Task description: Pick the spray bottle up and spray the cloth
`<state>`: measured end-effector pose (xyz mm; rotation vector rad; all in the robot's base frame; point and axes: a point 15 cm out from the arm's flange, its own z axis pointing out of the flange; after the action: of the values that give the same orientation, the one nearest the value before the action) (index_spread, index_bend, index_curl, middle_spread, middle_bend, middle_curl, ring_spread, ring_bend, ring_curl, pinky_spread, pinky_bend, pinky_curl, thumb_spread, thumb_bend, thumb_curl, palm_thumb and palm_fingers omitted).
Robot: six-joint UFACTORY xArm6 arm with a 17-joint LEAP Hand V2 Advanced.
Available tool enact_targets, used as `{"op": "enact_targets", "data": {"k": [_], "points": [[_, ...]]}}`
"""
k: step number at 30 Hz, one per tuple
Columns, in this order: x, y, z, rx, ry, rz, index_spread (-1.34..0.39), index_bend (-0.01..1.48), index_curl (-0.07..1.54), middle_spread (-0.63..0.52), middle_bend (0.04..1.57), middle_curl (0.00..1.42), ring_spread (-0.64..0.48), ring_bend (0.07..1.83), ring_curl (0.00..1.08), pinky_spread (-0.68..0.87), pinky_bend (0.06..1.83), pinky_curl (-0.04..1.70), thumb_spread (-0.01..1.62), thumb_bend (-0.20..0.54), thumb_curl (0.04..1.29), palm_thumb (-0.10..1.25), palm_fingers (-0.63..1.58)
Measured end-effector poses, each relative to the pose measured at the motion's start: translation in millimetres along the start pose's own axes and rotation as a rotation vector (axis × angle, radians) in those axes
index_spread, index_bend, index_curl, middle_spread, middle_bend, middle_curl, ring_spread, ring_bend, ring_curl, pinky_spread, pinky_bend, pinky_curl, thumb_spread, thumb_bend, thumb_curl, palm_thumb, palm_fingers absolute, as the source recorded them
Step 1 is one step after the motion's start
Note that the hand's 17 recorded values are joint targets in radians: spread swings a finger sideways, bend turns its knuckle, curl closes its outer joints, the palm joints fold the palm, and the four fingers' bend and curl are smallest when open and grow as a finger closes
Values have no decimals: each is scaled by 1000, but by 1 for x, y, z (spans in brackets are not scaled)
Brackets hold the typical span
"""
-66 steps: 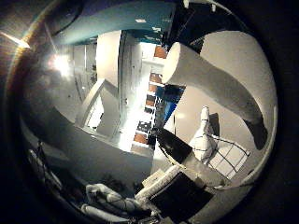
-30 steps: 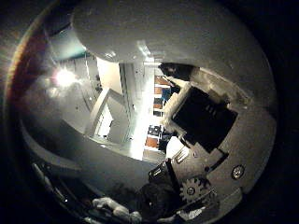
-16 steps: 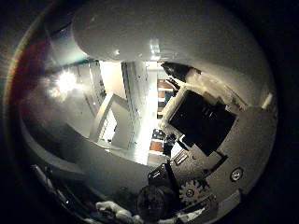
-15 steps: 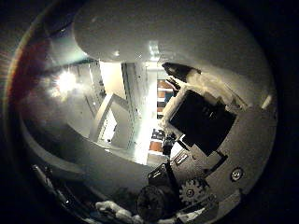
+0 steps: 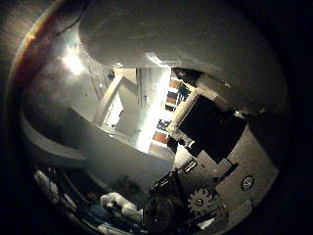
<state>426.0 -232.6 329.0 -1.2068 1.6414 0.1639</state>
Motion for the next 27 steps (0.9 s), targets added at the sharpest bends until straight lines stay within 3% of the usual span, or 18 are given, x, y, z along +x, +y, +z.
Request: {"op": "enact_targets", "data": {"k": [9, 16, 27], "points": [[-66, 33, 42, -292, 150, -279, -181, 1173, 749, -99, 1358, 676, -176, 1403, 658, -212, 1139, 931, 938, -12, 696, 1097, 1173], [-86, 39, 82, -440, 358, -502, -175, 1178, 742, -99, 1362, 669, -176, 1412, 645, -213, 1130, 957, 929, -14, 714, 1091, 1172], [-93, 63, 122, -708, 667, -738, -179, 1182, 735, -99, 1370, 665, -176, 1428, 635, -220, 1109, 990, 933, -15, 727, 1077, 1172]]}}
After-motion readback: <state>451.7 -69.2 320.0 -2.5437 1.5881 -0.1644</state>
